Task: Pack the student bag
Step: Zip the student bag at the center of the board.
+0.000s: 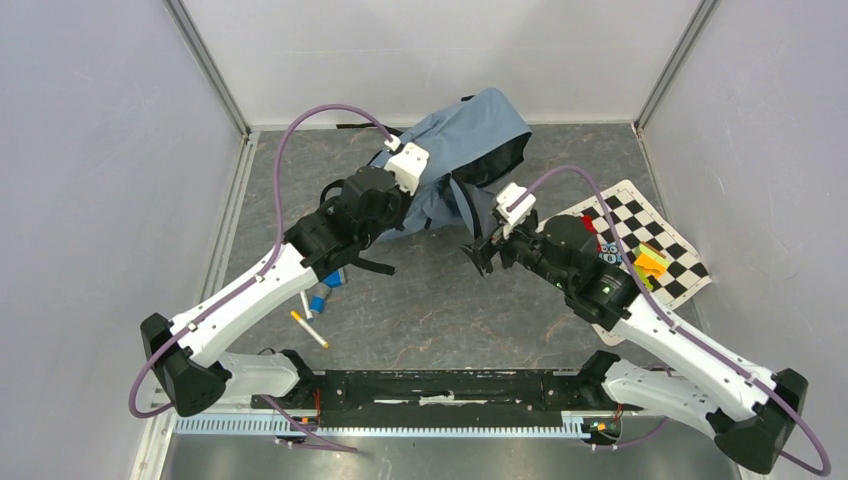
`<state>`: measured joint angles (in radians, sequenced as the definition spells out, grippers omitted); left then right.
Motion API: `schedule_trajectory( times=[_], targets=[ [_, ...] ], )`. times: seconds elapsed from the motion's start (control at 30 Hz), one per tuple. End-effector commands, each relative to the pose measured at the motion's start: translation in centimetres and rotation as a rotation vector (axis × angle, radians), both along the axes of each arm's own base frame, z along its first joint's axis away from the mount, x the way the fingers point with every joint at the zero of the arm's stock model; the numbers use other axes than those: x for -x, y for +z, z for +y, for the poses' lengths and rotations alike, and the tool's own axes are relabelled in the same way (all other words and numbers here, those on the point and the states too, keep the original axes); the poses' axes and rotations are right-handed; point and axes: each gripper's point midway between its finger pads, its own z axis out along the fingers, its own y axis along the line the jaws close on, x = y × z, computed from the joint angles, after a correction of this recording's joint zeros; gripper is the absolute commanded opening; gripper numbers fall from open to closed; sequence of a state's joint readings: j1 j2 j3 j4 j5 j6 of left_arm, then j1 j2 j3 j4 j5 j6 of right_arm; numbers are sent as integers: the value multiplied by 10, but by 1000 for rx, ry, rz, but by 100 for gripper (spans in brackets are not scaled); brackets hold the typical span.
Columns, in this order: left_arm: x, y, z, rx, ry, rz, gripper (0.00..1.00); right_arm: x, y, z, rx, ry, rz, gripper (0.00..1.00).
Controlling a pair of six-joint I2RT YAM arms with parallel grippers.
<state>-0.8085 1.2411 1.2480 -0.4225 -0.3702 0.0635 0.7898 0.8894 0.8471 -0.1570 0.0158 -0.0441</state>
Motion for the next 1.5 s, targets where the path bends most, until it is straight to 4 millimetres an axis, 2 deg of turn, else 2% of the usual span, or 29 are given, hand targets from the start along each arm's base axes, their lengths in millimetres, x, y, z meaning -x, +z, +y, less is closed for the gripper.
schedule_trajectory(
  times=[0.0, 0.03, 0.07, 0.1, 0.13, 0.2, 0.23, 0.3, 0.4, 0.57, 0.67, 0.73, 0.8, 0.83, 0.9, 0.97, 1.03, 1.13, 1.23, 1.33, 1.47],
  targets=[
    [-7, 96, 0, 220, 21, -194, 2, -22, -26, -1, 80, -70, -11, 94],
    [-6, 102, 1, 224, 16, -204, 2, -27, -30, -3, 108, -95, 0, 82],
    [-5, 110, 1, 230, 10, -216, 2, -32, -27, -4, 128, -113, 6, 66],
    [-4, 118, 3, 228, 5, -227, 2, -34, -20, -4, 138, -123, 2, 52],
    [-3, 129, 4, 228, 0, -241, 2, -36, -7, -4, 135, -127, -11, 33],
    [0, 148, 5, 227, -21, -257, 2, -36, 23, -5, 110, -131, -46, 14],
    [3, 156, 5, 225, -36, -260, 2, -34, 41, -6, 87, -126, -63, 10],
    [10, 177, 4, 235, -71, -272, 2, -25, 71, -4, 51, -83, -91, 2],
    [18, 195, 4, 234, -107, -264, 2, -7, 106, 0, 5, 0, -97, 0],
    [26, 203, 2, 216, -157, -227, 2, 11, 115, 7, -25, 66, 8, 0],
    [22, 187, -3, 190, -183, -167, 2, 9, 97, 3, 8, 26, 78, 0],
    [12, 158, -9, 171, -201, -79, 2, -3, 72, -7, 74, -57, 114, 2],
    [6, 116, -25, 165, -273, 58, 2, -16, 45, -21, 131, -188, 166, 6],
    [3, 99, -30, 160, -294, 114, 2, -24, 35, -33, 167, -268, 170, 14],
    [2, 62, -44, 141, -335, 211, 2, -40, 20, -60, 243, -448, 151, 43],
    [-3, 38, -52, 142, -340, 252, 2, -52, 19, -89, 325, -615, 90, 62],
    [-8, 22, -58, 153, -343, 269, 2, -60, 20, -104, 396, -700, 36, 70],
    [-18, 1, -63, 150, -333, 290, 2, -70, 27, -115, 474, -785, -10, 88],
    [-32, -20, -67, 116, -315, 309, 2, -81, 33, -122, 526, -850, -56, 98],
    [-49, -47, -70, 74, -275, 347, 2, -100, 27, -122, 538, -853, -40, 98],
    [-72, -78, -70, 30, -205, 379, 2, -128, 18, -125, 457, -827, 35, 98]
  ],
)
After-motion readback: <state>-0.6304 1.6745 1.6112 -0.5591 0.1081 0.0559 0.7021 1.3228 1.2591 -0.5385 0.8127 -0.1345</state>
